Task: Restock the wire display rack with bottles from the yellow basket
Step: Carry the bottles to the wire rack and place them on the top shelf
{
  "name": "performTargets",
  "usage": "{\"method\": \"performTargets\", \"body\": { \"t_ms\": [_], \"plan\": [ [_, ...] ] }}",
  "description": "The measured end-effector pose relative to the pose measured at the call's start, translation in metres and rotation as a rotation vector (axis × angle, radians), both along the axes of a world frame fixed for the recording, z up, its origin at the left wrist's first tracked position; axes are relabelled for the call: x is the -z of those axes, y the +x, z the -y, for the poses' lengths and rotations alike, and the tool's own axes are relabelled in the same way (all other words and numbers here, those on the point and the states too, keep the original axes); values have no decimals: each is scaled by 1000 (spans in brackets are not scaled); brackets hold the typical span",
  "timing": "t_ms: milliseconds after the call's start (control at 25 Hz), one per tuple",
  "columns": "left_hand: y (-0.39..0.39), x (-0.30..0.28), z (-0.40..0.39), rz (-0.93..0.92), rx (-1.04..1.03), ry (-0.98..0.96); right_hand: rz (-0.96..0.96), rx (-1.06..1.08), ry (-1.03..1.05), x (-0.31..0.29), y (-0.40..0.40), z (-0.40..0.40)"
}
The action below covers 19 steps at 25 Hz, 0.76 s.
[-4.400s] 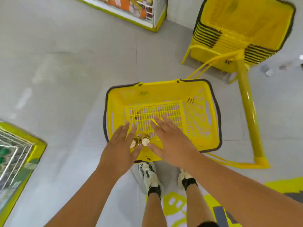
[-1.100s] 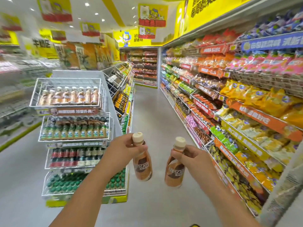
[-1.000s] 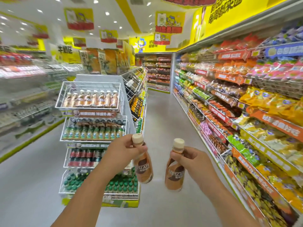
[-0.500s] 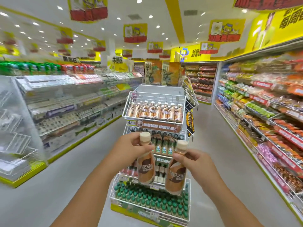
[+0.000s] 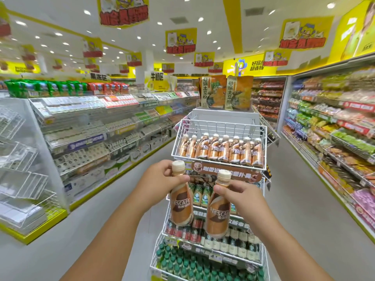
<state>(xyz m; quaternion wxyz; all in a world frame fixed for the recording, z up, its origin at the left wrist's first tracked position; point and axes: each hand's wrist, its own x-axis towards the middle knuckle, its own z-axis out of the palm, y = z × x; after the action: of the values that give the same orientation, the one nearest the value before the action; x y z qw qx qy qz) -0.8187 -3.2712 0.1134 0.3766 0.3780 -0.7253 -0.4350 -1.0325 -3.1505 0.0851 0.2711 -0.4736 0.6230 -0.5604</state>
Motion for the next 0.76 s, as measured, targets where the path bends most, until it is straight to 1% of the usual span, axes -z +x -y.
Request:
{"method": "performTargets", "body": {
  "t_ms": [200,280,400,480,600,760],
  "plan": [
    [-34,-6,100,9,-25,-33,-3,-23,-6,0,-26,109],
    [-53,-11,143,26,-12,-51,-31,-30,11,-5,-44,155],
    [-83,-21,208,24,10,-34,-69,-22,15,-14,-73,224],
    [-102,-26,250,19,17,-22,-50,-6,15,-23,-92,268],
    [-127,-31,304,21,34,-24,-55,21,35,-36,-112,321],
    [-153,-28,370,73,86,-19,-63,76,58,-38,-128,382]
  ]
}}
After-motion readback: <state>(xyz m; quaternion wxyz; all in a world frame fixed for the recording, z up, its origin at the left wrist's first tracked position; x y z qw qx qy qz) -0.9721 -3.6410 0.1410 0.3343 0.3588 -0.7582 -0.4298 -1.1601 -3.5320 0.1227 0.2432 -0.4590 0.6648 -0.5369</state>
